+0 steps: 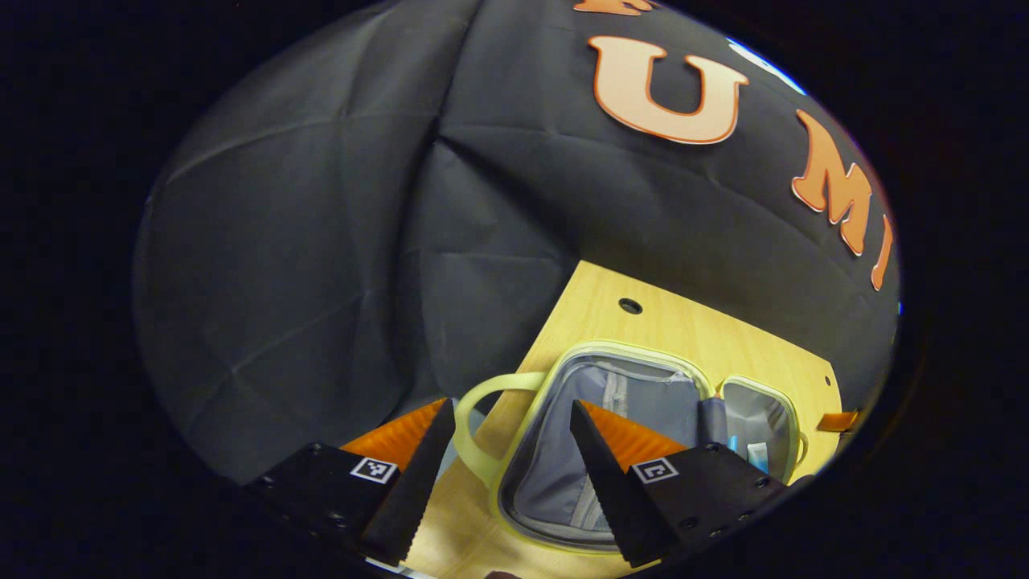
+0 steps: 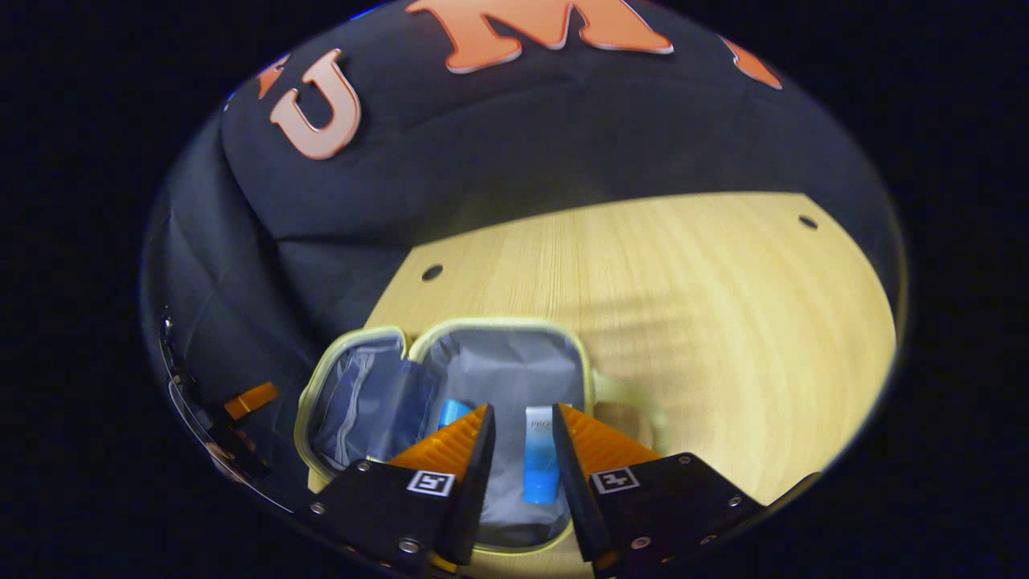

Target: First open the suitcase, pack the skin care products into it, and then close the suitcase.

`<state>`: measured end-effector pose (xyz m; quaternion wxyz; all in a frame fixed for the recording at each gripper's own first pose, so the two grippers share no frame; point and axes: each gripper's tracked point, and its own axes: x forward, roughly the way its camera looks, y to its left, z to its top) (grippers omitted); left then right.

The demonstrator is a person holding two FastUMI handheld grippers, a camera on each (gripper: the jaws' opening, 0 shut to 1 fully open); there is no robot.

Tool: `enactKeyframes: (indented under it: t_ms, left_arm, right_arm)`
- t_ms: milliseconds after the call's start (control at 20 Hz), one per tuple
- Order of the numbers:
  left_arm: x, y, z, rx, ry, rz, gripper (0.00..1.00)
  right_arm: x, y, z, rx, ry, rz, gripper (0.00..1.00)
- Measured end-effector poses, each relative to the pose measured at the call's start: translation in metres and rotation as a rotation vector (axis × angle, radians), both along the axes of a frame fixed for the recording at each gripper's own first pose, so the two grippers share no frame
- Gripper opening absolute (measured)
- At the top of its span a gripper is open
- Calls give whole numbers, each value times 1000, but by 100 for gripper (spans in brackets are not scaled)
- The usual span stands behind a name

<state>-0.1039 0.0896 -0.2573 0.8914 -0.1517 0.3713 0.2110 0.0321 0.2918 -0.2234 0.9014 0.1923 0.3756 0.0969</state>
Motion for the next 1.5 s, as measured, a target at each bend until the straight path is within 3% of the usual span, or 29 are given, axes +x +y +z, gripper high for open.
enactKeyframes:
  t_ms: [50,100,300,500,650,700,850,950,1100,1250,1500]
  left_arm:
    - [-1,2,-3,-27,1,21,90]
    - [-5,7,-7,-47,6,44,93]
    - [-10,25,-27,-131,6,134,96]
    - [-17,36,-57,-211,60,208,96]
    - [-20,42,-75,-278,93,236,92]
    - [-19,42,-81,-296,102,242,96]
    - [-20,43,-98,-379,135,273,95]
    - [-18,31,-112,-434,163,275,79]
    - [-13,26,-115,-433,167,266,22]
    - [-6,28,-100,-385,137,192,11]
    - [2,33,-46,-208,93,98,11]
  right_arm:
    - [4,-11,17,-17,-58,-16,54]
    - [8,-22,30,-40,-105,-28,68]
    - [10,-59,67,-151,-223,-73,90]
    - [9,-84,94,-245,-337,-99,93]
    - [4,-88,97,-284,-338,-112,94]
    - [6,-89,98,-288,-335,-122,94]
    - [2,-98,102,-290,-328,-142,94]
    - [1,-104,101,-303,-325,-151,94]
    - [-1,-110,99,-309,-314,-152,94]
    - [-4,-118,104,-316,-329,-167,94]
    - [-16,-147,109,-353,-364,-182,94]
